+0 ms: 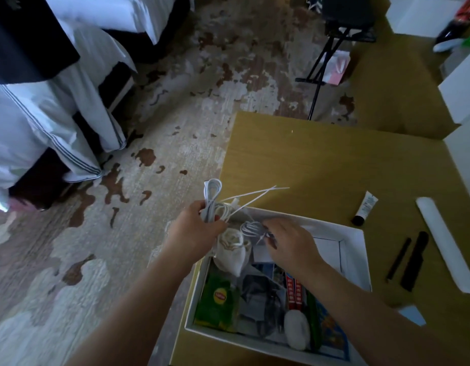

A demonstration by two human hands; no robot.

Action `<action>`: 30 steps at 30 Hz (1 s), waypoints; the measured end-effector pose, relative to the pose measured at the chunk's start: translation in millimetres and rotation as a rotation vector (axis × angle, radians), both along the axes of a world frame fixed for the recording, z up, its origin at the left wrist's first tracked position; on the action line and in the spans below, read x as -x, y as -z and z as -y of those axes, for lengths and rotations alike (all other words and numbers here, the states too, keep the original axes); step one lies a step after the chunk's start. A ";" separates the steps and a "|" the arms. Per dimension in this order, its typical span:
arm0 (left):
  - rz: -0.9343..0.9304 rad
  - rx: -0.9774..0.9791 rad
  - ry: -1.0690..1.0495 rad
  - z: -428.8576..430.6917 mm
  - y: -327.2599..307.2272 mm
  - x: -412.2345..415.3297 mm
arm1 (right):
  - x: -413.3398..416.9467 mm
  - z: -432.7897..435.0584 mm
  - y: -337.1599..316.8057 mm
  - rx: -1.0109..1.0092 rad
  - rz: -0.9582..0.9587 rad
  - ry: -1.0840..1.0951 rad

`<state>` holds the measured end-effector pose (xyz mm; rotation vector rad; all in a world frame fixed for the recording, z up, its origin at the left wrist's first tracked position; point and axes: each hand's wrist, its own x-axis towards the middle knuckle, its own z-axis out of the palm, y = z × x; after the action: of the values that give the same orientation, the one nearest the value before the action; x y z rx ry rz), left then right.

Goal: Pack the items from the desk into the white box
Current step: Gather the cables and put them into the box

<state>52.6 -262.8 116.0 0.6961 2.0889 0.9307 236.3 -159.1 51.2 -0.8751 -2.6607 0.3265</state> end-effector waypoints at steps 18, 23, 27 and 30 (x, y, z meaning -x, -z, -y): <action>-0.021 0.016 0.099 -4.5 -0.7 -11.0 | 21.5 11.3 -2.9 0.256 0.491 0.054; -0.048 0.004 0.147 -19.5 -1.4 -21.6 | 15.1 12.2 -46.2 0.636 -0.103 0.349; -0.019 -0.037 0.177 -35.5 -3.4 -37.8 | 0.9 13.3 -78.9 1.330 -0.603 0.377; -0.003 -0.057 0.229 -46.2 -5.0 -53.2 | -11.0 14.2 -87.7 1.443 -0.701 0.265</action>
<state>105.8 -216.6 120.9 0.9449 1.9423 0.8625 247.3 -173.3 138.9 -1.0749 -1.3287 2.0934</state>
